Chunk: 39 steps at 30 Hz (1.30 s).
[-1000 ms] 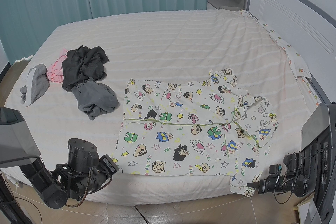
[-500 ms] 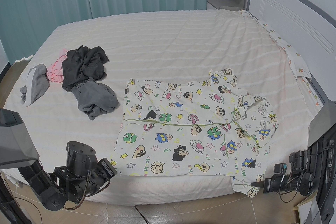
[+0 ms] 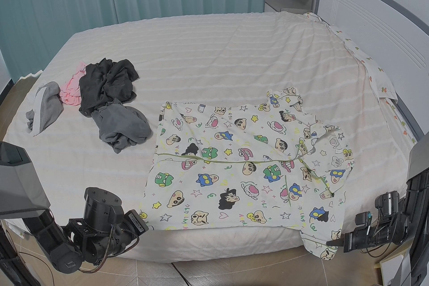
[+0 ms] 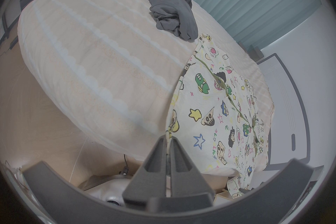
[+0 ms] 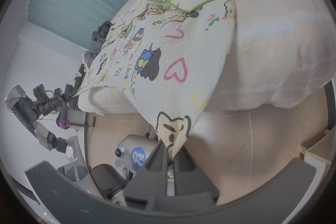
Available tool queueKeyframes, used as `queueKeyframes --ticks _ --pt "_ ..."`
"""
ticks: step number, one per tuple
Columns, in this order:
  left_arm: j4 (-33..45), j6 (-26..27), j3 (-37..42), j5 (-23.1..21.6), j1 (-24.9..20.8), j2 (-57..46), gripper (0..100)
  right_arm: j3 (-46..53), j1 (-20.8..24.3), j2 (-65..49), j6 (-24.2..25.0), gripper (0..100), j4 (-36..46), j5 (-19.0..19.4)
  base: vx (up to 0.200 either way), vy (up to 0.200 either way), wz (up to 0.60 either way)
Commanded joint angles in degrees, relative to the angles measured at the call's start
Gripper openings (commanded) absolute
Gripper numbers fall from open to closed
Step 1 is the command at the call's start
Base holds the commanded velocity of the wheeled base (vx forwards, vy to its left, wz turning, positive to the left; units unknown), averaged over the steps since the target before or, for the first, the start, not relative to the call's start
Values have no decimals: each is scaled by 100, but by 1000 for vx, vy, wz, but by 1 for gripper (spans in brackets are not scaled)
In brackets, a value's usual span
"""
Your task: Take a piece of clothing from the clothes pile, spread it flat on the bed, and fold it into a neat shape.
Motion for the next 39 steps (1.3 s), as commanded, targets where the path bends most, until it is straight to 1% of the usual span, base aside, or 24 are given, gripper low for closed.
queueKeyframes --ticks 1,5,17,28,35,38,39 --pt "2 2 95 2 -83 42 0 101 -150 -371 -199 0 385 161 0 0 0" --pt "2 2 139 11 -109 42 0 101 -221 -512 -216 0 561 232 0 0 0" --pt "2 -7 473 -7 -135 50 0 101 -317 -1127 -463 0 1853 223 0 0 0" --pt "2 -51 755 -16 -382 50 0 101 -344 -1751 -586 0 2802 223 0 0 0" --pt "-7 -51 869 -16 -382 59 0 101 -344 -1945 -621 0 3022 223 0 0 0" --pt "-7 -42 816 -16 -382 6 0 101 -344 -2129 -612 0 2960 407 0 0 0" --pt "-16 -25 755 -7 -382 -2 0 101 -344 -2261 -594 0 2899 531 0 0 0"
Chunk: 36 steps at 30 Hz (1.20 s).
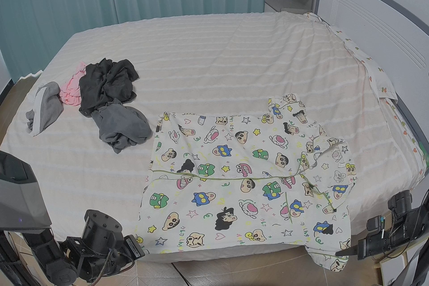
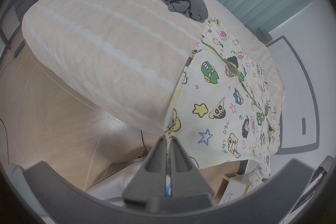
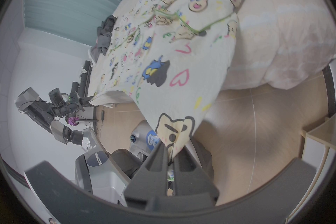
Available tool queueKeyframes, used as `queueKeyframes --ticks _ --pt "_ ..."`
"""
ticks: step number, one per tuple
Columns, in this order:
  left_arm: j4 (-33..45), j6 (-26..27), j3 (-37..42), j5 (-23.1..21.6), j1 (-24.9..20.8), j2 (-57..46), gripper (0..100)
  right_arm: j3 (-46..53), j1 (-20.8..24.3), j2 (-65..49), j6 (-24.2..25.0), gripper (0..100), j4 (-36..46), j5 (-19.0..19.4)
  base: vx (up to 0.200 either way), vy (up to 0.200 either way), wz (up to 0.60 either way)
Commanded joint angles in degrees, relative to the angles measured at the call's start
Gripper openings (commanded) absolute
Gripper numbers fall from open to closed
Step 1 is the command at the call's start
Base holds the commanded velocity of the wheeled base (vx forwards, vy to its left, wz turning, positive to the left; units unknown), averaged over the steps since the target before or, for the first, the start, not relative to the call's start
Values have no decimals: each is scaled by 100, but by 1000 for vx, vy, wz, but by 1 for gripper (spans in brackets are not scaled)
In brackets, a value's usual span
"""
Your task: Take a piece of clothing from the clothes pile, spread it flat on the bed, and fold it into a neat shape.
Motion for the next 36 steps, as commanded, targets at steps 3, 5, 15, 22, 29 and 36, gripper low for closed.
queueKeyframes --ticks 3,5,15,22,29,36 --pt "-2 54 -355 52 10 -30 0 99 9 -586 84 0 -328 319 0 0 0" --pt "-2 107 -478 52 19 -48 0 72 9 -656 163 0 -477 336 0 0 0" --pt "68 415 -1357 43 195 -65 0 -262 9 -823 813 0 -1154 442 0 0 0" --pt "639 468 -2157 8 485 -13 0 -710 35 -946 1789 0 -1620 468 0 0 0" --pt "1193 468 -3097 -115 652 234 0 -1316 106 -577 2176 0 -1681 424 0 0 0" --pt "1606 450 -4064 -151 906 822 0 -1852 123 -94 2325 0 -1690 354 0 0 0"
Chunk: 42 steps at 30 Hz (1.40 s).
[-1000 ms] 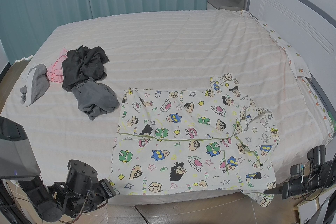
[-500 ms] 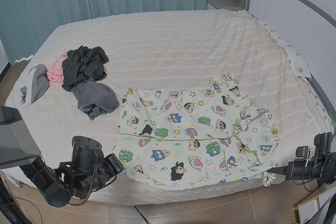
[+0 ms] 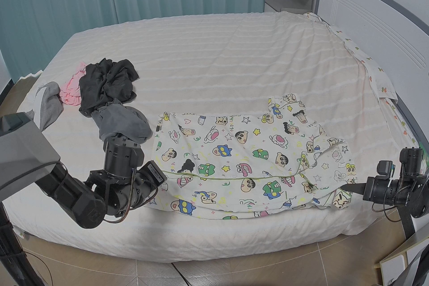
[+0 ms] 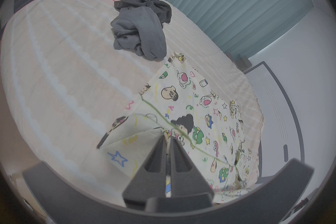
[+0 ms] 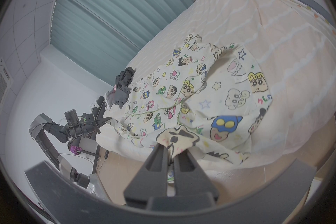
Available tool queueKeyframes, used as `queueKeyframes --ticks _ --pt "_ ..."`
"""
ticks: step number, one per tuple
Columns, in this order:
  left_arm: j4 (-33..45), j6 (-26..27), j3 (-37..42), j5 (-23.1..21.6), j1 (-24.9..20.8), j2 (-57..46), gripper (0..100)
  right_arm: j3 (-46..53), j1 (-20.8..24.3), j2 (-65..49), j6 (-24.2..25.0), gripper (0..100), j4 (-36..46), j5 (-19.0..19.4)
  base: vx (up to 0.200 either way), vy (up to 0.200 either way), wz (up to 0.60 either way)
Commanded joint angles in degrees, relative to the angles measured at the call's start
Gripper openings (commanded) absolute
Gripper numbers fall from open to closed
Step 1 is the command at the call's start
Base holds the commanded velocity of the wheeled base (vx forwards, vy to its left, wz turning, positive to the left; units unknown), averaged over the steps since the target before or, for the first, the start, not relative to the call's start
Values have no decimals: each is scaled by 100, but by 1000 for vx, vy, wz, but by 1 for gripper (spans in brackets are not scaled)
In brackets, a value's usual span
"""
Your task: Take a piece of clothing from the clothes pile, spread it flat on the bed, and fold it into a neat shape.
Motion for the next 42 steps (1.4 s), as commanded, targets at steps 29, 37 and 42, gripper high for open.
queueKeyframes --ticks 29,37,42 --pt "165 -27 -1792 -45 605 1549 0 -541 11 2118 1230 0 -3199 -532 0 0 0" --pt "165 -27 -1950 -45 693 1620 100 -673 2 2197 1423 100 -3225 -620 0 0 0" --pt "147 -27 -1959 -45 877 1585 100 -770 -33 2145 1652 100 -3296 -962 0 0 0"
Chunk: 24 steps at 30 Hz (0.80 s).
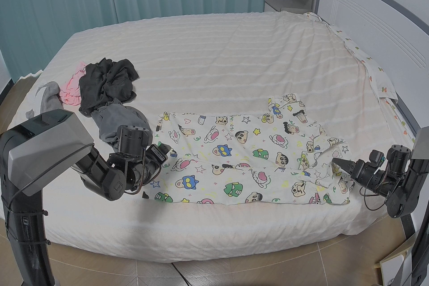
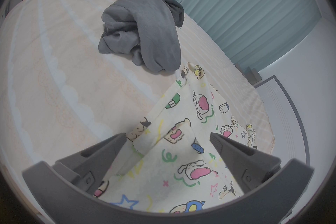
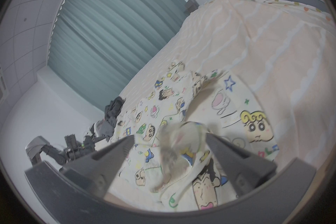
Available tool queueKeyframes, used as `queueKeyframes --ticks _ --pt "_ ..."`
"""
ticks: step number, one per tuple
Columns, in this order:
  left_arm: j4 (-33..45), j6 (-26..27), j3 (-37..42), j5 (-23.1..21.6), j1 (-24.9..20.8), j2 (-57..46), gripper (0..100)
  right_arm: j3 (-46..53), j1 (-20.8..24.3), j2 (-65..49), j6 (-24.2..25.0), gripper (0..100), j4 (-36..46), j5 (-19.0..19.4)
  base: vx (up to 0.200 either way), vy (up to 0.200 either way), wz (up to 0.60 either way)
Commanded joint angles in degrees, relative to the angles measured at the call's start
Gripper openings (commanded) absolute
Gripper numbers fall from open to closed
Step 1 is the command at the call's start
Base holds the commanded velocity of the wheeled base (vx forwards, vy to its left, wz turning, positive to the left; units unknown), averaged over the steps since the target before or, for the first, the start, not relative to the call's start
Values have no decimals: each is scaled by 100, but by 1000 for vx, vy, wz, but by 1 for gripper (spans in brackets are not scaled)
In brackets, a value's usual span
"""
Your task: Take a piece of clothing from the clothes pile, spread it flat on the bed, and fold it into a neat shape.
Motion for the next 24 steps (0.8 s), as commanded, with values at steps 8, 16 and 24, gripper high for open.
queueKeyframes --ticks 8,16,24 --pt "10 -3 166 -16 556 -389 100 -5 -292 -221 587 100 -272 -678 0 0 0" --pt "10 -3 1704 -1449 1189 -1848 100 812 -556 -678 526 100 -219 -573 0 0 0" --pt "-34 -20 3541 -3505 2191 -3034 100 478 -301 -397 403 100 -175 -274 0 0 0"
